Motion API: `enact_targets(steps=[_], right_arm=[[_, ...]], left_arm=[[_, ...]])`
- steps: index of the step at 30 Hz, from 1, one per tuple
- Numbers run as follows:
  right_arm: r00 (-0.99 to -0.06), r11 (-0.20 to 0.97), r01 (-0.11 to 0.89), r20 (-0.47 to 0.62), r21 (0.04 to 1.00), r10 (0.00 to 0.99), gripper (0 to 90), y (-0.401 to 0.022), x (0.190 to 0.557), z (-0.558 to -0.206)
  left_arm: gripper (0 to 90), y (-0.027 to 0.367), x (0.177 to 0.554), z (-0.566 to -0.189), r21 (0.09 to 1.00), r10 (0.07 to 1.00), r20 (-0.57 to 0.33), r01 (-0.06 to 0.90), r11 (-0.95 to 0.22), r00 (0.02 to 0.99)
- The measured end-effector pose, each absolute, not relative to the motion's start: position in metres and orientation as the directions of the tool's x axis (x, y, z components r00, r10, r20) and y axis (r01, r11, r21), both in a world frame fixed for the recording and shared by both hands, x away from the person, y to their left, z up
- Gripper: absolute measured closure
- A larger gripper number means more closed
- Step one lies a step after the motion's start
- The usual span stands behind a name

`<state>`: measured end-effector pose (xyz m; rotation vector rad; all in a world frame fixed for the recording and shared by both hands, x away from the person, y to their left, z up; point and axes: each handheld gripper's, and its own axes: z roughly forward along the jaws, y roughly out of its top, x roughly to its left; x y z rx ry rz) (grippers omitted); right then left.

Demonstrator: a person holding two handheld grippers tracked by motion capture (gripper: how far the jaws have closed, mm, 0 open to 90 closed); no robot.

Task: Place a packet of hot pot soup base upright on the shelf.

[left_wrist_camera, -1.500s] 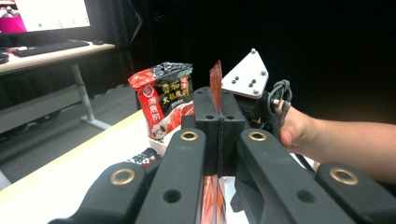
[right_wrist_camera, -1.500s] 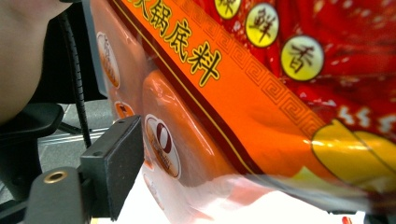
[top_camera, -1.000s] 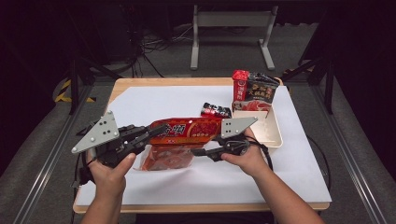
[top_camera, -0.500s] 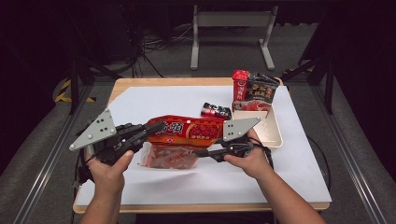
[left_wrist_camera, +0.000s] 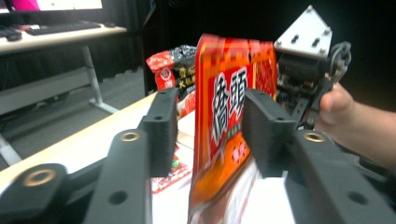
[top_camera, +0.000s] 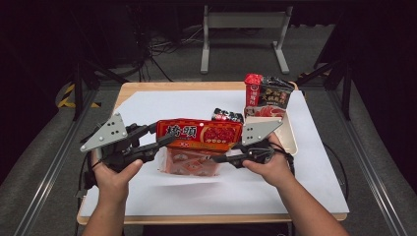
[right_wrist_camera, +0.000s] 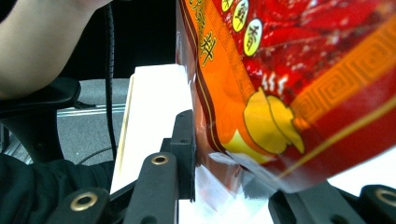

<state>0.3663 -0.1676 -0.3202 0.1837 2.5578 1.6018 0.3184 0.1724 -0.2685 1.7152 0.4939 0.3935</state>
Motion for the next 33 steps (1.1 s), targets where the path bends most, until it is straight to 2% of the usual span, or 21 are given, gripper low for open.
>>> enact_targets(steps=[27, 33], right_arm=[[-0.939, 0.407, 0.115, -0.035, 0.906, 0.342, 70.7, -0.229, 0.376, -0.268], [-0.93, 0.406, 0.12, -0.041, 0.906, 0.366, 70.7, -0.238, 0.379, -0.26]], left_arm=[[44.1, 0.198, 0.344, -0.296, 0.966, 0.635, -0.073, 0.212, -0.146, 0.769], [44.6, 0.202, 0.349, -0.3, 0.962, 0.636, -0.085, 0.229, -0.148, 0.767]])
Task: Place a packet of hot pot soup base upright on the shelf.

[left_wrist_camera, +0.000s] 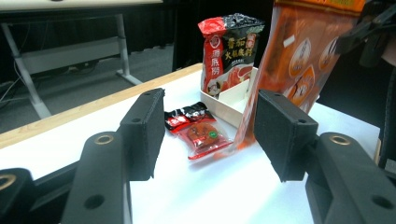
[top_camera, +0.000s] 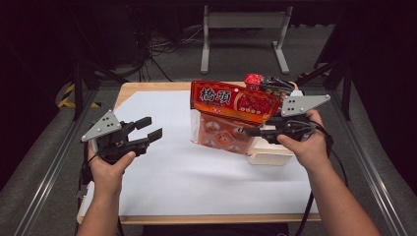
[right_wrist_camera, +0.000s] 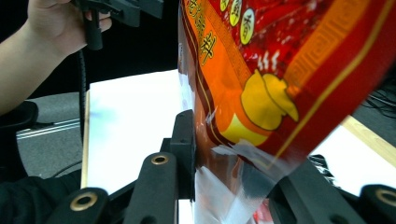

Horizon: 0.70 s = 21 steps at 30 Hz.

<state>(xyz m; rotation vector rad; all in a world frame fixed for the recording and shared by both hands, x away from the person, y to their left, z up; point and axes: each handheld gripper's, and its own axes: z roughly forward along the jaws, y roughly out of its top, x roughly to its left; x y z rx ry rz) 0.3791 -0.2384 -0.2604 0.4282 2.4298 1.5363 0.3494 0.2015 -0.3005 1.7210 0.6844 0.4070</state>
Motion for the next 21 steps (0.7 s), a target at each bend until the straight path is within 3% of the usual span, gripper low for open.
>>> enact_targets(steps=[21], right_arm=[[-0.851, 0.386, 0.188, -0.046, 0.903, 0.523, 70.7, -0.287, 0.392, -0.241]], left_arm=[[44.2, 0.206, 0.359, -0.311, 0.953, 0.65, -0.099, 0.259, -0.155, 0.753]])
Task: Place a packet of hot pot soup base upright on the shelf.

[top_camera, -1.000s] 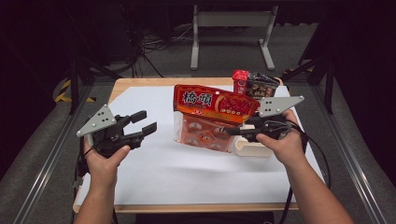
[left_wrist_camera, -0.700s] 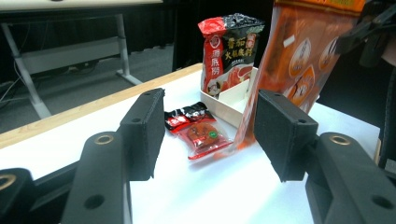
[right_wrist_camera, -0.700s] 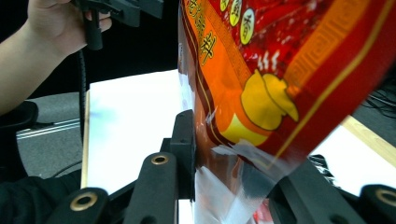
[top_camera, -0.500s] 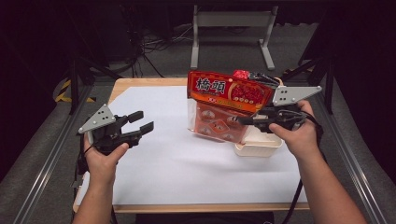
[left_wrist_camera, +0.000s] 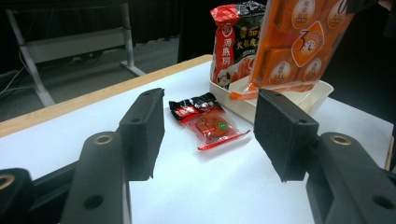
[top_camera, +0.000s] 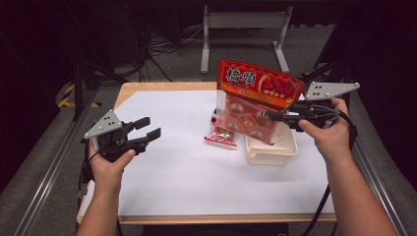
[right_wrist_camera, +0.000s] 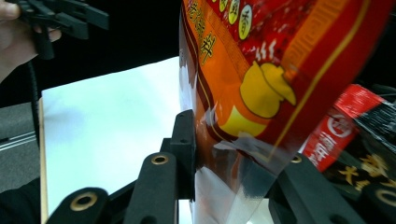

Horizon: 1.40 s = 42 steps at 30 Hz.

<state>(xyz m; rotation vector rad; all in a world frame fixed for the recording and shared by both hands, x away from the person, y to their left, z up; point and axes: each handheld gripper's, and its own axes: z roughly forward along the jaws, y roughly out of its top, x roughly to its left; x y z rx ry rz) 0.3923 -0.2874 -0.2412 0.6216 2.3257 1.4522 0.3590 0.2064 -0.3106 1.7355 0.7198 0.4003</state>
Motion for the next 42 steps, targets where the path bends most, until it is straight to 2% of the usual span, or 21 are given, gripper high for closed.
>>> enact_targets(steps=[22, 42], right_arm=[[-0.737, 0.311, 0.266, -0.015, 0.912, 0.676, 70.7, -0.317, 0.403, -0.241], [-0.654, 0.249, 0.305, 0.012, 0.919, 0.757, 70.7, -0.328, 0.407, -0.252]], left_arm=[[44.2, 0.21, 0.359, -0.31, 0.954, 0.656, -0.101, 0.259, -0.15, 0.748], [44.1, 0.209, 0.36, -0.311, 0.953, 0.657, -0.105, 0.264, -0.148, 0.747]])
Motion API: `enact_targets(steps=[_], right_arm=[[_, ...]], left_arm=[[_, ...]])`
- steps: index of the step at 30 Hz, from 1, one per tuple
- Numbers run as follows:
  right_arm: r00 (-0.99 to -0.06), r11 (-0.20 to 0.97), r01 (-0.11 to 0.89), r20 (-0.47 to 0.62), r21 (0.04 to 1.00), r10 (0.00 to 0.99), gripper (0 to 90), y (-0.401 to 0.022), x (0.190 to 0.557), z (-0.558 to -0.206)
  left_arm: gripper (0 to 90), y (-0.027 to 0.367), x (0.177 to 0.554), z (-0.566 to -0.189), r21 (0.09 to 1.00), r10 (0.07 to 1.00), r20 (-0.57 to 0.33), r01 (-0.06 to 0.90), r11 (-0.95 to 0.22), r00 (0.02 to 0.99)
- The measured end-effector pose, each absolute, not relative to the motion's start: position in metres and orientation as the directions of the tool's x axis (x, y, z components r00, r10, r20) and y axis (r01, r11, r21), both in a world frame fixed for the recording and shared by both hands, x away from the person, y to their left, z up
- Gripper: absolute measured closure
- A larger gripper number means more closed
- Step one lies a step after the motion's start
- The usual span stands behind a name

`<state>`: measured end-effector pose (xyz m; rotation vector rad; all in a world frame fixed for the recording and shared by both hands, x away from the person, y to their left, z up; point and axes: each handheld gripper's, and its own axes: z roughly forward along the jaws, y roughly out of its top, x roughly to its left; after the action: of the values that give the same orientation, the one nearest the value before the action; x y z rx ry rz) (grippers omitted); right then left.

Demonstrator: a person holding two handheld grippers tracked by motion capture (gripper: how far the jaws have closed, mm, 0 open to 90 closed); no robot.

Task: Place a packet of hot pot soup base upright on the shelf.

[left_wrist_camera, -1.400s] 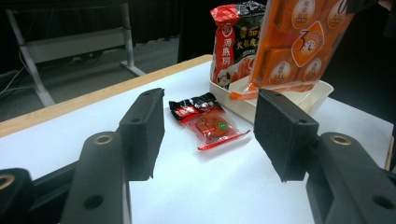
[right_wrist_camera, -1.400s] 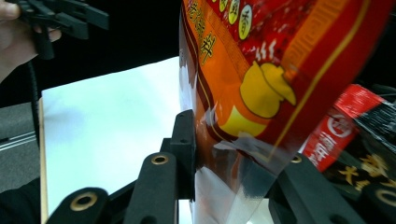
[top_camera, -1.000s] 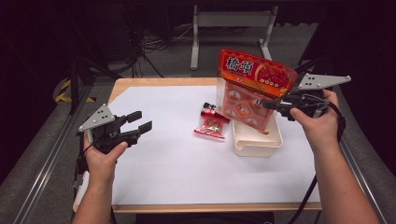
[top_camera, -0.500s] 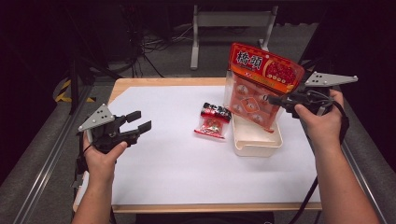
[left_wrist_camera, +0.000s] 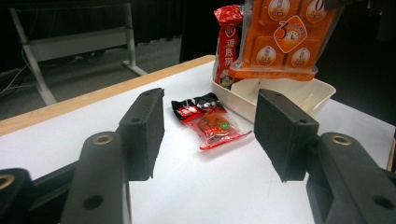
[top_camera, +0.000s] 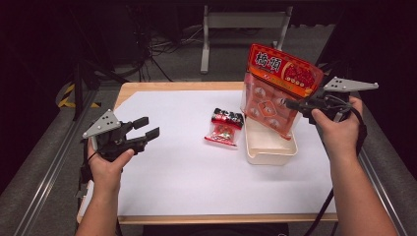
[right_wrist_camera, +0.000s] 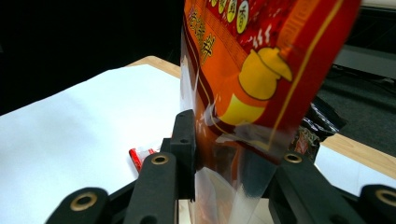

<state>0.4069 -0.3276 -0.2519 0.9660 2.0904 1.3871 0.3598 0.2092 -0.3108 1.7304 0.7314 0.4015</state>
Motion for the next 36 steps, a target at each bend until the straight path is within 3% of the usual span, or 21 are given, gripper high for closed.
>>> enact_targets(steps=[36], right_arm=[[-0.615, 0.236, 0.368, 0.045, 0.899, 0.787, 70.5, -0.336, 0.413, -0.3]], left_arm=[[43.6, 0.21, 0.361, -0.314, 0.951, 0.657, -0.118, 0.275, -0.142, 0.745]])
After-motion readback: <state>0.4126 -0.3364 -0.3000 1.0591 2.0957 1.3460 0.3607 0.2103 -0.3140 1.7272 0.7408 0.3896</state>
